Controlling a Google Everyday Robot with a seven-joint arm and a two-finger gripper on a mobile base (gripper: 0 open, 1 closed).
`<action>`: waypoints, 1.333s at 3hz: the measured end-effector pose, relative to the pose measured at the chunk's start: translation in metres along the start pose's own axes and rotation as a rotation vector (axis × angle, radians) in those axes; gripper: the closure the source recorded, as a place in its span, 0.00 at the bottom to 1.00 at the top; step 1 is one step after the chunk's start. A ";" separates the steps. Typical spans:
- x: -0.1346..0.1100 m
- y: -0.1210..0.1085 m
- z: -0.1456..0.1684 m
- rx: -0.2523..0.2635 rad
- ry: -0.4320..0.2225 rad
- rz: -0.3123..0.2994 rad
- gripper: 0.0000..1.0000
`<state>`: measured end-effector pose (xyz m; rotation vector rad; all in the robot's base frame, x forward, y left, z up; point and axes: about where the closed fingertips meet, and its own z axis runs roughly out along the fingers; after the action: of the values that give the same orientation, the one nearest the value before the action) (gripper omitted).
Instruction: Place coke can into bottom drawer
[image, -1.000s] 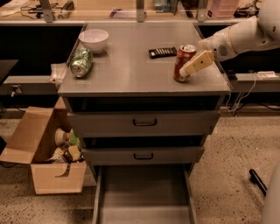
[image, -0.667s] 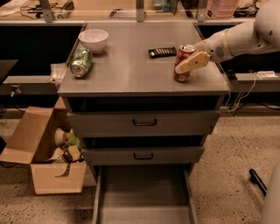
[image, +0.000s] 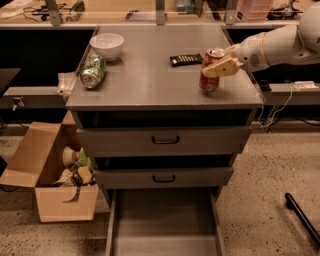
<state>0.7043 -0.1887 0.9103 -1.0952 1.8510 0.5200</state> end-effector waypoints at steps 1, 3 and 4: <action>-0.023 0.026 -0.027 -0.006 -0.054 -0.071 0.96; -0.025 0.029 -0.029 -0.007 -0.057 -0.079 1.00; -0.017 0.051 -0.025 -0.086 -0.041 -0.145 1.00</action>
Offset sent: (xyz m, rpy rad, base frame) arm -0.0259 0.0042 0.0263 0.0106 -0.0636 0.0381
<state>0.6523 -0.1714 0.9331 -1.2566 1.7121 0.5371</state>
